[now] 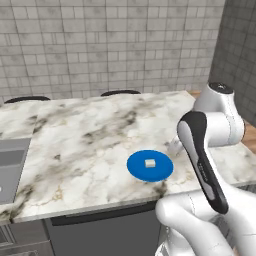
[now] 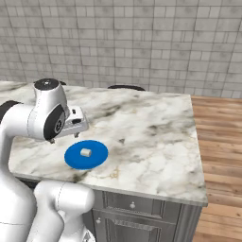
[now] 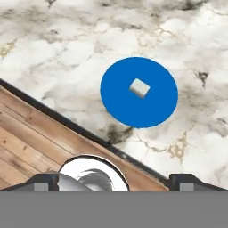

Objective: Pick up the marshmallow and place it in the cup of hot chocolate on the dining counter.

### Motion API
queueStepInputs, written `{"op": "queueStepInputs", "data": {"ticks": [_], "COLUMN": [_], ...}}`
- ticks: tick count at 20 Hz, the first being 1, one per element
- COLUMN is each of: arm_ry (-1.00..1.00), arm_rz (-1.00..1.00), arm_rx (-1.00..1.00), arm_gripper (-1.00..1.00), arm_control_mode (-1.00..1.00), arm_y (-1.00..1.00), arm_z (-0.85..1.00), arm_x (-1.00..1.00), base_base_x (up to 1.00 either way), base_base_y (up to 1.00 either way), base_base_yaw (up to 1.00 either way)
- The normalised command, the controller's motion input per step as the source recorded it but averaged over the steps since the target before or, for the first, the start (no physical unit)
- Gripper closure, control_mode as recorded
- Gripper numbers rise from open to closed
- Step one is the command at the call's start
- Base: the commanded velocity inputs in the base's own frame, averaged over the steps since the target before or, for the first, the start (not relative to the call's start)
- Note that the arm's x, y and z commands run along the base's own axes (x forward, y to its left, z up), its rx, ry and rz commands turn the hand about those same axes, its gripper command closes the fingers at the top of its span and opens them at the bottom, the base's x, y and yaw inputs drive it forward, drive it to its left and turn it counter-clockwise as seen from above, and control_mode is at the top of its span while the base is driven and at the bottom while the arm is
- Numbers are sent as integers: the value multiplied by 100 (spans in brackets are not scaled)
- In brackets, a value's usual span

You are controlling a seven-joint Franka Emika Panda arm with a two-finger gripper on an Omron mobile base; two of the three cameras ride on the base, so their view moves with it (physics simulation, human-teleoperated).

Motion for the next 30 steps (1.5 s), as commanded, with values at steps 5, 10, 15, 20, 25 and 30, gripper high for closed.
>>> {"op": "queueStepInputs", "data": {"ticks": [5, 10, 15, 20, 25, 30], "arm_ry": [3, 3, 7, 5, 0, 0], "arm_rz": [54, 45, 30, 7, 0, 0], "arm_rx": [-9, -21, -22, -8, -5, -5], "arm_gripper": [-100, -100, -100, -100, -100, -100], "arm_control_mode": [-100, -100, -100, -100, -100, -100], "arm_y": [27, 22, 8, 0, 7, 10], "arm_z": [-3, -31, -47, -42, -36, -30], "arm_x": [4, 22, 31, 36, 34, 37], "base_base_x": [0, 0, 0, 0, 0, 0], "base_base_y": [0, 0, 0, 0, 0, 0], "base_base_yaw": [0, 0, 0, 0, 0, 0]}}
